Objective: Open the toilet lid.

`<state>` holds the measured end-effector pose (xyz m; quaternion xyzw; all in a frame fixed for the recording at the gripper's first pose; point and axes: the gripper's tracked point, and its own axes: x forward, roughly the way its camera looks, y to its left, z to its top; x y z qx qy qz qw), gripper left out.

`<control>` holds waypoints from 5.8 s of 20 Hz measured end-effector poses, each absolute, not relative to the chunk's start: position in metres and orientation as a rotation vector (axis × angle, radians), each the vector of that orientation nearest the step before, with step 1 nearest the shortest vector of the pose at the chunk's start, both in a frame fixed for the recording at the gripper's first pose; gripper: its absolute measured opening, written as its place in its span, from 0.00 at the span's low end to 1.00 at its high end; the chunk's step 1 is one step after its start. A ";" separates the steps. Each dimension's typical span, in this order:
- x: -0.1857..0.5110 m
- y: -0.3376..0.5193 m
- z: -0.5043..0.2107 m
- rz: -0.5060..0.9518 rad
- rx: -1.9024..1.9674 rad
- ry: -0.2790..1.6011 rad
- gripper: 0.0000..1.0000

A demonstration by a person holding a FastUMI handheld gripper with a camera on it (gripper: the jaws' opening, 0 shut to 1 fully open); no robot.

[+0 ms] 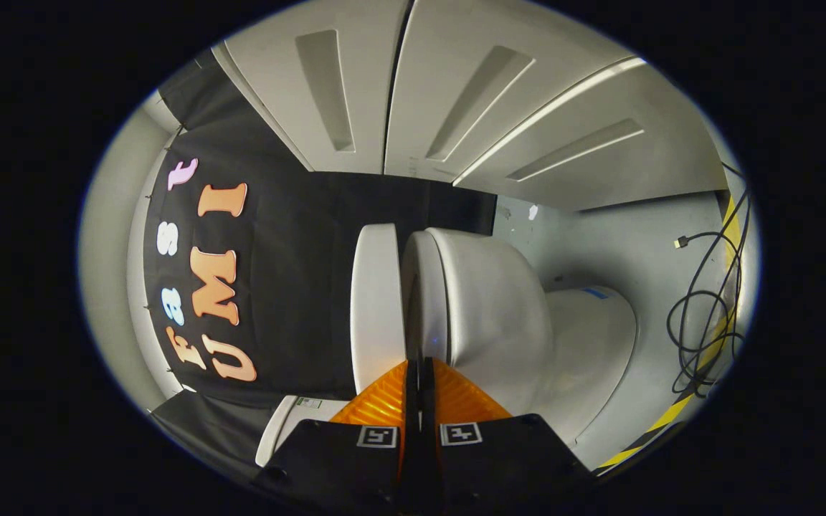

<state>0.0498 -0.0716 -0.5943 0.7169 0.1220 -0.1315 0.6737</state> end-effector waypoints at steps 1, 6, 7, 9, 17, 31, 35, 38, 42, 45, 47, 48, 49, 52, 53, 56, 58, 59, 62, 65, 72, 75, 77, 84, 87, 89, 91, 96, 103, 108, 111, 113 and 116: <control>0.050 -0.072 -0.593 -0.333 1.579 0.281 0.08; 0.054 -0.072 -0.573 -0.396 1.401 0.349 0.08; 0.057 -0.072 -0.566 -0.398 1.423 0.314 0.08; 0.060 -0.072 -0.560 -0.422 1.429 0.286 0.08; 0.091 -0.045 -0.437 -0.312 1.276 0.172 0.08; 0.146 0.046 -0.309 -0.192 0.869 0.174 0.08; 0.162 0.083 -0.285 -0.145 0.813 0.176 0.08; 0.164 0.109 -0.274 -0.147 0.799 0.166 0.08; 0.174 0.138 -0.264 -0.128 0.716 0.175 0.08; 0.178 0.156 -0.261 -0.121 0.694 0.175 0.08; 0.181 0.164 -0.261 -0.119 0.699 0.173 0.08; 0.181 0.169 -0.260 -0.115 0.692 0.172 0.08; 0.183 0.176 -0.258 -0.108 0.675 0.174 0.08; 0.188 0.193 -0.255 -0.091 0.643 0.174 0.08; 0.189 0.197 -0.257 -0.091 0.630 0.186 0.08; 0.200 0.215 -0.251 -0.068 0.454 0.224 0.08; 0.202 0.223 -0.251 -0.064 0.507 0.212 0.08; 0.200 0.226 -0.250 -0.071 0.526 0.208 0.08; 0.203 0.236 -0.251 -0.076 0.468 0.216 0.08; 0.208 0.254 -0.252 -0.069 0.432 0.229 0.08; 0.200 0.269 -0.255 -0.096 0.296 0.239 0.08; 0.197 0.264 -0.255 -0.108 0.308 0.245 0.08; 0.197 0.269 -0.254 -0.092 0.347 0.248 0.14; 0.191 0.264 -0.230 -0.054 0.307 0.228 0.83; 0.181 0.246 -0.207 -0.051 0.293 0.205 0.98; 0.170 0.235 -0.192 -0.045 0.283 0.192 0.99; 0.160 0.225 -0.178 -0.032 0.268 0.188 0.99; 0.137 0.189 -0.123 -0.008 0.252 0.155 0.99; 0.110 0.128 -0.046 -0.009 0.206 0.102 0.99; 0.087 0.098 -0.009 0.025 0.199 0.051 0.99; 0.075 0.076 0.001 0.014 0.194 0.032 0.99; 0.073 0.059 -0.003 -0.019 0.183 0.045 0.99; 0.071 0.049 -0.010 -0.035 0.182 0.068 0.99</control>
